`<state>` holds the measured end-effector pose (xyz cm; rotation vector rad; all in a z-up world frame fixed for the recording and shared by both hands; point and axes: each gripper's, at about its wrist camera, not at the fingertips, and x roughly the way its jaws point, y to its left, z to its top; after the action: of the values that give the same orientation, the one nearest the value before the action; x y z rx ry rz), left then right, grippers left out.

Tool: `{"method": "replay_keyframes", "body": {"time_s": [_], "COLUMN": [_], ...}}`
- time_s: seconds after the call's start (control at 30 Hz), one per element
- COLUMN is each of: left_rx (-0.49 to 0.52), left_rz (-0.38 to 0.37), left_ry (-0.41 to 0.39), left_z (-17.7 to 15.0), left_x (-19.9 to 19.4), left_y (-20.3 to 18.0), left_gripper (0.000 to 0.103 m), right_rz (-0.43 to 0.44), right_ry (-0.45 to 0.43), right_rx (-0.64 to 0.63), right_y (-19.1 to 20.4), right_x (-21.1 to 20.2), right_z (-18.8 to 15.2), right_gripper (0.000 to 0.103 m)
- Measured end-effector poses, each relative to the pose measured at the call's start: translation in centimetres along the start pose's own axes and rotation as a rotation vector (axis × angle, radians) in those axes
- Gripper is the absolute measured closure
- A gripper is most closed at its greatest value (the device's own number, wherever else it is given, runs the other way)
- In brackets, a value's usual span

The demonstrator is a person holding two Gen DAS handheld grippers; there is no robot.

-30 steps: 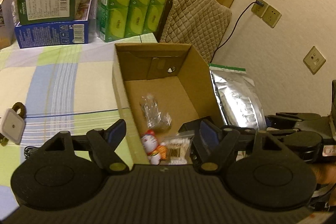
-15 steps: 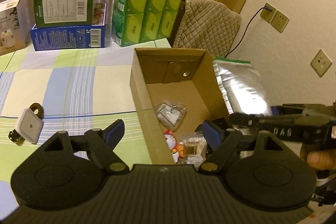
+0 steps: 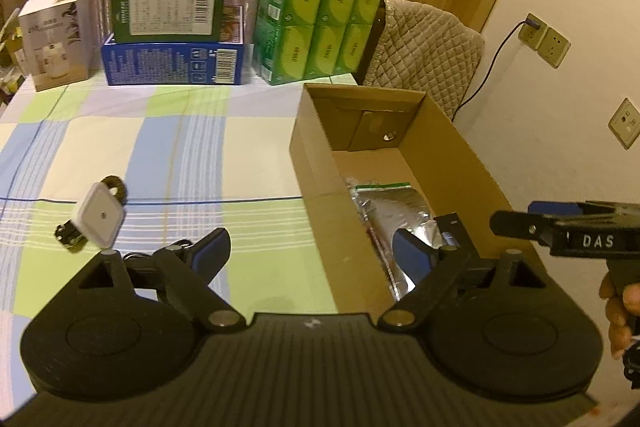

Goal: Organize objects
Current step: 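Open both tools to drop the packet and foil bag into the box, then move both tools back over the table toward the cable and toy car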

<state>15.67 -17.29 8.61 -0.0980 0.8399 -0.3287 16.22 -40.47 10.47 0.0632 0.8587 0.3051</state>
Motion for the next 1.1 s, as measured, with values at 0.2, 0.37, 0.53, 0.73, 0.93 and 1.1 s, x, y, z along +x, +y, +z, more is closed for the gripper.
{"method": "replay_keyframes", "body": {"time_s": [0.2, 0.37, 0.53, 0.73, 0.93, 1.1], "left_rx": [0.012, 0.008, 0.002, 0.001, -0.017, -0.030], "left_rz": [0.020, 0.031, 0.046, 0.066, 0.083, 0.115], "left_ry": [-0.017, -0.033, -0.060, -0.092, -0.112, -0.118], "left_z": [-0.8, -1.5, -2.0, -2.3, -2.7, -3.2], "left_x": [-2.0, -3.8, -5.7, -7.8, -9.8, -11.1], "left_y": [0.6, 1.4, 2.2, 3.5, 5.3, 7.6], "left_gripper": [0.013, 0.011, 0.005, 0.001, 0.001, 0.001], "right_rz": [0.004, 0.005, 0.004, 0.019, 0.050, 0.080], "right_ry": [0.005, 0.003, -0.008, -0.015, -0.020, -0.028], "right_rx": [-0.003, -0.009, -0.024, -0.042, -0.057, -0.068], "right_y": [2.3, 3.7, 5.1, 7.0, 9.2, 11.0], "right_x": [-1.2, -2.2, -3.3, -3.8, -3.7, -3.4], "right_z": [-1.9, -2.6, -3.0, -3.3, -3.3, -3.3], "right_gripper": [0.023, 0.023, 0.023, 0.023, 0.023, 0.023]}}
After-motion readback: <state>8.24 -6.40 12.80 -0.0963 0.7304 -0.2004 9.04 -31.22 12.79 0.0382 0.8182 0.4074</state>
